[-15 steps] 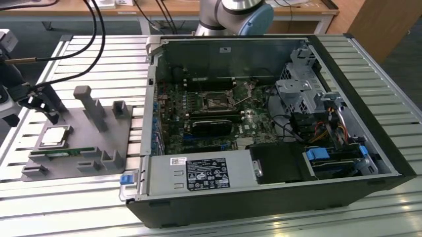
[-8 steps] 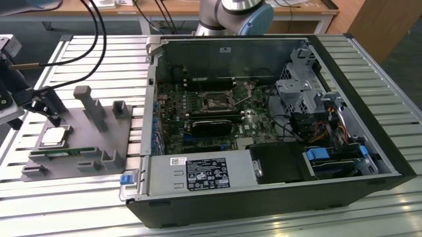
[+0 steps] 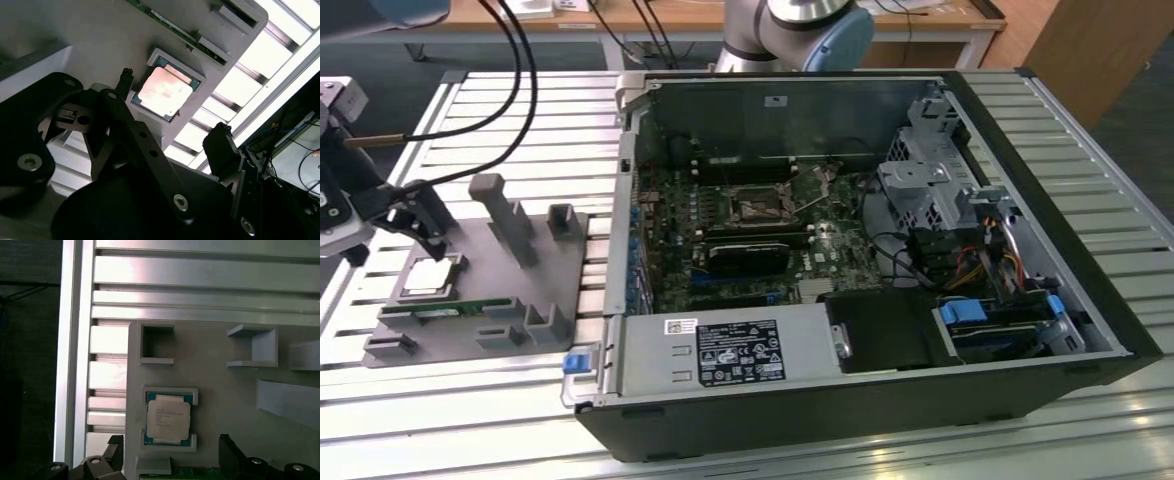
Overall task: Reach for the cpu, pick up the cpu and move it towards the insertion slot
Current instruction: 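Pick up the cpu and move it towards the insertion slot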
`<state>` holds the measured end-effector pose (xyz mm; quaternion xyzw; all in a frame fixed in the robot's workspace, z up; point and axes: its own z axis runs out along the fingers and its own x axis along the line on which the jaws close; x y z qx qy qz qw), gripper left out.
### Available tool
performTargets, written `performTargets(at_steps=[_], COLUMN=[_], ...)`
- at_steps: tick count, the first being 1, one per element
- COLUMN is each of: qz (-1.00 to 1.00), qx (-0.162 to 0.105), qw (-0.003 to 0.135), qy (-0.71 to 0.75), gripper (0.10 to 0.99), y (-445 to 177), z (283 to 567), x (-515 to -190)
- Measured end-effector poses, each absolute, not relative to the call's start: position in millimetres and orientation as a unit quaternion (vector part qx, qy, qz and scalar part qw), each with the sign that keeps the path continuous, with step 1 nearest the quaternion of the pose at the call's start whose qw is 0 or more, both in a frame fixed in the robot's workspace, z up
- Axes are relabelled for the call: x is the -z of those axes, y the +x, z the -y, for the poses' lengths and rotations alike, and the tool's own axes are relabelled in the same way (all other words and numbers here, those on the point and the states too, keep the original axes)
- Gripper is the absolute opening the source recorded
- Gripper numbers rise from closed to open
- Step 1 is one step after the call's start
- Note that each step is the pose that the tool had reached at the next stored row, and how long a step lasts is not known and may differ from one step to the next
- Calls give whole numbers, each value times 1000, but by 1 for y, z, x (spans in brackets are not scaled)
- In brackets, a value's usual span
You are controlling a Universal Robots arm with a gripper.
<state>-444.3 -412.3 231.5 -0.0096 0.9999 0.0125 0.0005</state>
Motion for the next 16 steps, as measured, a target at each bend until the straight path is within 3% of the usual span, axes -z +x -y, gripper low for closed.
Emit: performTargets(at_steps=[16], qz=[-1000], qx=[-13], qw=[0], qy=[-10], gripper=[839], y=[-443], z=[412], x=[-217])
